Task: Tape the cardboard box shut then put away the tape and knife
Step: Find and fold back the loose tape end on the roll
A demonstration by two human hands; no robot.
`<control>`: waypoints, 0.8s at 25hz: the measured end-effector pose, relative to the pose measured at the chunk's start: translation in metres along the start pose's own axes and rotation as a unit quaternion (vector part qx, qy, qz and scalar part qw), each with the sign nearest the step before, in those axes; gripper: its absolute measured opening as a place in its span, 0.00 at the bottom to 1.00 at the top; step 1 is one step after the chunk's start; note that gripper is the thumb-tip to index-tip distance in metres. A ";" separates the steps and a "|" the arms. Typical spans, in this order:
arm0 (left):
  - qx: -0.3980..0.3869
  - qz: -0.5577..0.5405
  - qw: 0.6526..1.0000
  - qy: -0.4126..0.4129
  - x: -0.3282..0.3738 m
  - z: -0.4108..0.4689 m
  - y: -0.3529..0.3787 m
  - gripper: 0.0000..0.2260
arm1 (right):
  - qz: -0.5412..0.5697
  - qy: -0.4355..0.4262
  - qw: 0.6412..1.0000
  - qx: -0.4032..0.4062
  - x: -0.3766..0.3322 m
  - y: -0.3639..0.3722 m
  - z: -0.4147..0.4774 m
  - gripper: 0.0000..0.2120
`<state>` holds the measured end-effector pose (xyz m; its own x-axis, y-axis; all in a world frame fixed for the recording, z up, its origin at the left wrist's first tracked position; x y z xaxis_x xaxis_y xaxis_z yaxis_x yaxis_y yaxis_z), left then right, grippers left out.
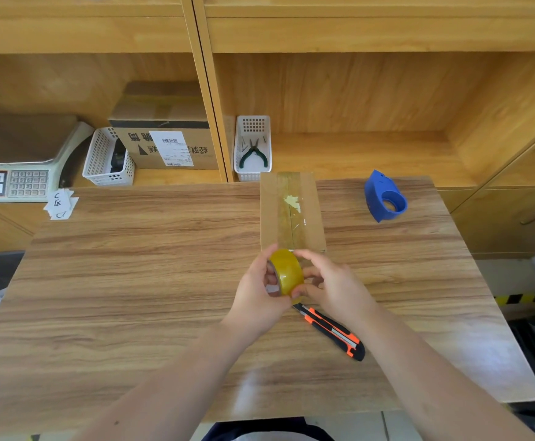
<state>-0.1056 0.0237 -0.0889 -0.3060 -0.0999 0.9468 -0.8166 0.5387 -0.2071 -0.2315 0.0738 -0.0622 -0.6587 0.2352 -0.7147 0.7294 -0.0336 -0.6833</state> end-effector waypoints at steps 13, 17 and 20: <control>0.018 -0.043 0.999 -0.013 0.004 0.000 -0.005 0.38 | 0.055 -0.023 0.997 0.050 0.000 -0.010 0.001 0.25; 0.010 -0.043 0.999 -0.010 0.005 0.000 -0.002 0.40 | 0.150 0.011 0.985 0.083 0.007 -0.018 0.008 0.11; 0.008 -0.042 0.999 0.000 0.007 -0.001 0.001 0.40 | 0.185 0.025 0.976 0.109 0.006 -0.022 0.013 0.04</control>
<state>-0.1082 0.0242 -0.0823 -0.2361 -0.1449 0.9609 -0.8473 0.5147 -0.1306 -0.2536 0.0634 -0.0530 -0.3435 0.2158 -0.9140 0.8556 -0.3294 -0.3993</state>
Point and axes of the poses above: each hand's wrist, its own z-axis towards the middle knuckle, its own y-axis out of the palm, x = y × z, the point moved 8 cm from there along z, towards the middle knuckle, and after that the axes turned 1 degree about y, right-handed, at the moved point
